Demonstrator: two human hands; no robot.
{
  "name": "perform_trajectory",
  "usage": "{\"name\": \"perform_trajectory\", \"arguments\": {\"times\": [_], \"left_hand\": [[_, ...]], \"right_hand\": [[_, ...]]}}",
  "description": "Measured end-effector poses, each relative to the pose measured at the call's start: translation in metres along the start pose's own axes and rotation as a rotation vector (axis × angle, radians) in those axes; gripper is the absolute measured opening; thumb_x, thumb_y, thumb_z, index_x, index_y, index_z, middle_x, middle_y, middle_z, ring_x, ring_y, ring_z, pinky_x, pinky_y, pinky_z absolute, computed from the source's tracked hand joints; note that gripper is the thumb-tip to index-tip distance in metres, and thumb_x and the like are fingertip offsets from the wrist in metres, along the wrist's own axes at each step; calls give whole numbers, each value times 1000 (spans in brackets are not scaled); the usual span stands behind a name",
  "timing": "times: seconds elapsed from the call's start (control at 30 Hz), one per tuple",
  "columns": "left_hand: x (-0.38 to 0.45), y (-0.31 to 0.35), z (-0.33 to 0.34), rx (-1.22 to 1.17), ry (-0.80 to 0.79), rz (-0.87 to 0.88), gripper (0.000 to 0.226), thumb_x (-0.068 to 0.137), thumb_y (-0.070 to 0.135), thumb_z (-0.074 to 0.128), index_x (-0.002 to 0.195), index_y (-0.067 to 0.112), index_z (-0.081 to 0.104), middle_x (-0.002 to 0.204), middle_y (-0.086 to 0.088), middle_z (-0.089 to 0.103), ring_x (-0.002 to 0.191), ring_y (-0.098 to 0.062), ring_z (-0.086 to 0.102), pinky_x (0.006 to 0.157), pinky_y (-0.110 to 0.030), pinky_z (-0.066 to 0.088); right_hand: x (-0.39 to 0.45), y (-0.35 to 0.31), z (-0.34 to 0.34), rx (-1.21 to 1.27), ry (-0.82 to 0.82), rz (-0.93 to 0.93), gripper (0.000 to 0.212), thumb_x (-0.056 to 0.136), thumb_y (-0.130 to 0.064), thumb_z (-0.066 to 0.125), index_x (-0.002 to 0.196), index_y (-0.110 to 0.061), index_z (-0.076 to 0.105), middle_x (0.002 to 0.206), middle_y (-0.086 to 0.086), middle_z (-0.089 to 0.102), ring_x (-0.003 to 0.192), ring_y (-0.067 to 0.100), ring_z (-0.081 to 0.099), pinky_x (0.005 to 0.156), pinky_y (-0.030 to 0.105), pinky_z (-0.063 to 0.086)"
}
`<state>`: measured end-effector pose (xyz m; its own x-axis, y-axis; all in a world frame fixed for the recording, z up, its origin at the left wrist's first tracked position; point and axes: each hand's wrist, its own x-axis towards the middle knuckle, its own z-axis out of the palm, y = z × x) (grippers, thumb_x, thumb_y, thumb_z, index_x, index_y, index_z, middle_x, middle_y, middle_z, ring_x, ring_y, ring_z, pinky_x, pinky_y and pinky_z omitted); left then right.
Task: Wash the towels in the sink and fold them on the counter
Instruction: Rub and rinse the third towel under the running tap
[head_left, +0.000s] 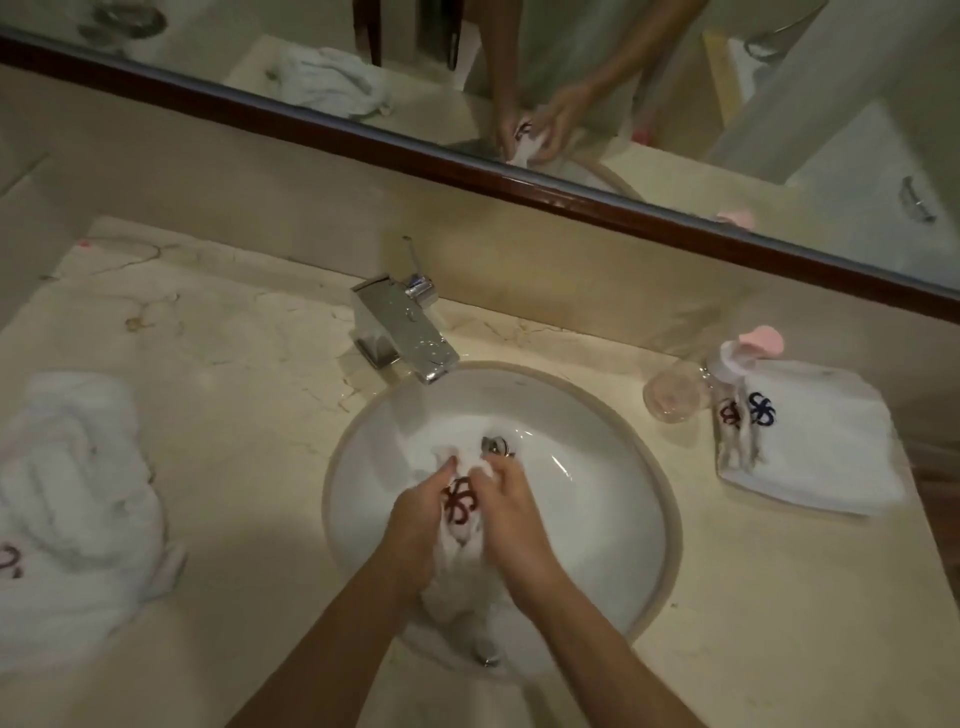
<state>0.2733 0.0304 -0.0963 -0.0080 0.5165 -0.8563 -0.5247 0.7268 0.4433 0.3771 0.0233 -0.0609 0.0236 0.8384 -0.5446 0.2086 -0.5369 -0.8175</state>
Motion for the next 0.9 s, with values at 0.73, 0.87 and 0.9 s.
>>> {"name": "perform_trajectory", "arguments": {"times": [0.73, 0.87, 0.9], "left_hand": [[-31, 32, 21, 307, 258, 615, 30, 99, 7, 44, 78, 14, 65, 72, -1, 68, 73, -23, 62, 69, -36, 52], [-44, 6, 25, 698, 143, 672, 32, 102, 33, 41, 118, 23, 67, 107, 0, 72, 99, -14, 67, 92, -41, 54], [-45, 10, 23, 729, 121, 702, 34, 100, 32, 42, 125, 25, 64, 111, 1, 71, 100, -11, 66, 92, -37, 55]], "right_hand": [[12, -26, 18, -69, 11, -175, 24, 85, -35, 37, 65, -22, 40, 69, 2, 50, 72, 23, 50, 71, 44, 44], [55, -35, -3, 111, 143, -33, 27, 91, -38, 40, 73, -20, 50, 73, 5, 57, 76, 31, 59, 83, 53, 53], [60, -38, -7, 249, 153, -14, 25, 94, -35, 46, 74, -20, 52, 73, 4, 57, 76, 29, 59, 84, 51, 54]]}}
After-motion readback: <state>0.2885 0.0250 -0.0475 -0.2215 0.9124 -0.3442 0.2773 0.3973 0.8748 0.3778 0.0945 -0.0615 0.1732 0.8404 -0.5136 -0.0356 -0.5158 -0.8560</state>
